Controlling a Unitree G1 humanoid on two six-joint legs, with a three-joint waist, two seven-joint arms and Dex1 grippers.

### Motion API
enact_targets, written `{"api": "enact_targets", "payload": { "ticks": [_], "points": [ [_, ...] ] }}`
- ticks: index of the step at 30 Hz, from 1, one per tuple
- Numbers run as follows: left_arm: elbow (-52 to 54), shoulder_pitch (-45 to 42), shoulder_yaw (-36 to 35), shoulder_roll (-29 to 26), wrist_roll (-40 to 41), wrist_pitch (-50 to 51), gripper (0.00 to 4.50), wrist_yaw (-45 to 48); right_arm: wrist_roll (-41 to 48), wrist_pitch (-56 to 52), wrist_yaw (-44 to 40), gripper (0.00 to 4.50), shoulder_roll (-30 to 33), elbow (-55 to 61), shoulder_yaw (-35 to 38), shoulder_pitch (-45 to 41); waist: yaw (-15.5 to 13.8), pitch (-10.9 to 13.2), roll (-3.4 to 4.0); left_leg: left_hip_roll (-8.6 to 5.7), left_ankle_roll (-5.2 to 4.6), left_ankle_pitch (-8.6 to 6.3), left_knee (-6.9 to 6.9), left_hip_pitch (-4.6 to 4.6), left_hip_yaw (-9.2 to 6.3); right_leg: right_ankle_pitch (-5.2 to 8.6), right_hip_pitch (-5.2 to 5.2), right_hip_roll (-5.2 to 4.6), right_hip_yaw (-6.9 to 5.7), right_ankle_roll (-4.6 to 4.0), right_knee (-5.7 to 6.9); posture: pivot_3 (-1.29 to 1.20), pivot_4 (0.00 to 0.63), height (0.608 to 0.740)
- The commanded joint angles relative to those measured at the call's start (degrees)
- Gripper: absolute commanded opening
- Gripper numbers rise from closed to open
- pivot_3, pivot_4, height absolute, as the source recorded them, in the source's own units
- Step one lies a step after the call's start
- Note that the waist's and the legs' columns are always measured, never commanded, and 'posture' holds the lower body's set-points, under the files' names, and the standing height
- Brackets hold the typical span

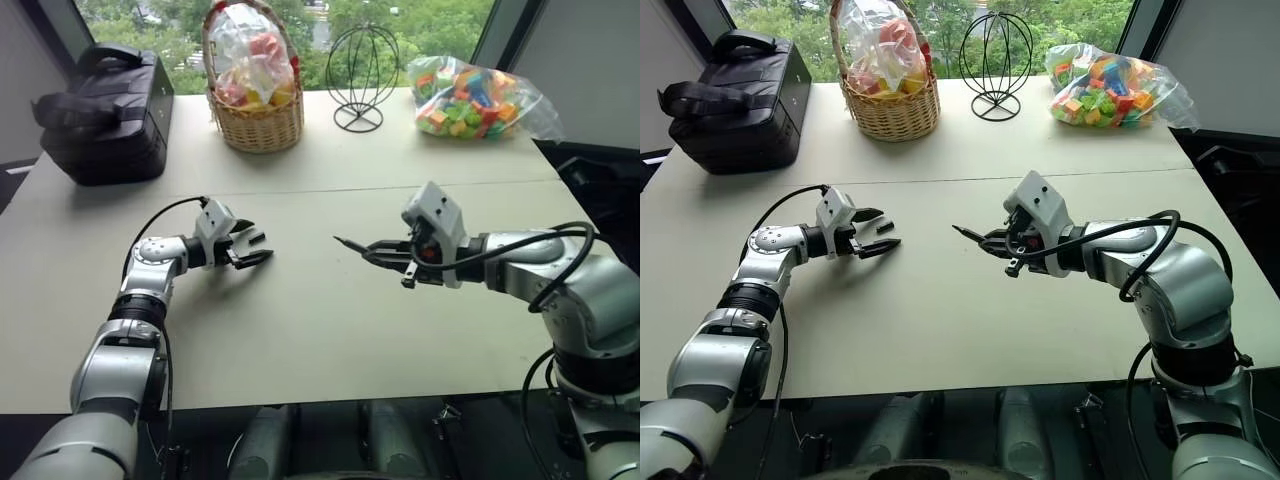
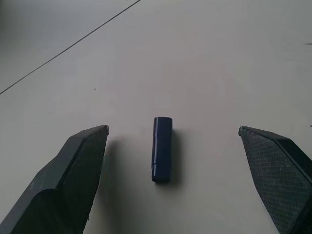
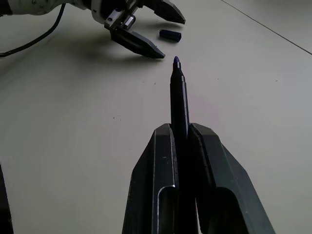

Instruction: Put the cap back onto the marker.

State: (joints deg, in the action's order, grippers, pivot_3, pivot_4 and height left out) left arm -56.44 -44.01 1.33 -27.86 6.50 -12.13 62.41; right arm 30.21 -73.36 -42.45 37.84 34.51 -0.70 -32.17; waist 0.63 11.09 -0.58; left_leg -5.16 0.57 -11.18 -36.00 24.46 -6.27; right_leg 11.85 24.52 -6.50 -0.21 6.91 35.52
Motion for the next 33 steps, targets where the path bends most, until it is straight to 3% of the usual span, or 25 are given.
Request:
{"api": "enact_targets", "payload": {
  "ticks": [1,5,8,16,23,27,33],
  "points": [
    [-0.95,-2.01,-0.4,0.16,-0.63,-2.04,4.47,0.19,1.19,0.38,1.16,0.07,1.06,1.76,0.35,-0.1,-0.01,0.0,0.0,0.0,0.0,0.0,-0.01,0.0,0.0,0.0,-0.01,0.0,0.0,0.0,0.0,0.0,0.15,0.74],
    [-2.27,-2.15,-0.31,0.57,-1.36,-3.01,4.47,0.19,1.31,1.53,1.61,0.07,2.48,0.7,0.22,-0.02,-0.07,-0.01,-0.01,-0.01,0.0,0.0,-0.03,0.0,0.0,0.0,-0.03,-0.01,0.0,0.0,-0.01,0.0,0.15,0.74],
    [-2.89,-2.16,-0.32,0.81,-1.59,-3.36,3.67,0.2,1.34,2.47,1.68,0.0,3.32,-0.08,0.04,0.12,-0.07,-0.01,-0.01,-0.01,0.0,0.0,-0.03,0.0,0.0,0.0,-0.04,-0.01,0.0,0.0,-0.01,0.0,0.15,0.74],
    [-3.72,-2.12,-0.55,0.81,-1.76,-3.71,0.03,0.39,0.88,5.56,1.31,0.0,5.6,-2.12,-0.97,0.37,-0.02,-0.02,-0.04,0.01,0.0,0.0,-0.04,-0.03,0.0,0.0,-0.05,0.0,-0.01,0.0,0.0,0.0,0.15,0.74],
    [-3.17,-3.66,-0.83,0.5,-1.84,-4.2,0.03,0.32,-2.56,13.52,-1.9,0.0,10.06,-7.33,-3.78,0.28,-0.02,-0.03,-0.05,0.01,0.0,0.0,-0.04,-0.02,0.0,0.0,-0.05,0.01,-0.02,0.0,-0.01,0.0,0.15,0.74],
    [5.78,-7.94,0.25,1.4,0.39,-2.65,0.03,7.43,-11.99,30.04,-9.2,0.0,14.97,-19.58,-10.49,-1.68,-0.21,0.06,-0.19,0.0,0.0,0.0,-0.05,0.01,0.02,0.0,-0.06,0.0,-0.05,0.01,-0.05,0.0,0.15,0.74],
    [12.9,-9.32,2.44,2.72,1.17,0.58,0.03,14.47,-19.16,43.47,-13.7,0.0,13.04,-32.28,-14.32,-5.89,0.44,0.03,-0.14,-0.02,-0.01,-0.01,-0.04,0.01,0.05,0.0,-0.11,-0.04,-0.08,0.04,-0.15,0.0,0.15,0.74]
  ]
}}
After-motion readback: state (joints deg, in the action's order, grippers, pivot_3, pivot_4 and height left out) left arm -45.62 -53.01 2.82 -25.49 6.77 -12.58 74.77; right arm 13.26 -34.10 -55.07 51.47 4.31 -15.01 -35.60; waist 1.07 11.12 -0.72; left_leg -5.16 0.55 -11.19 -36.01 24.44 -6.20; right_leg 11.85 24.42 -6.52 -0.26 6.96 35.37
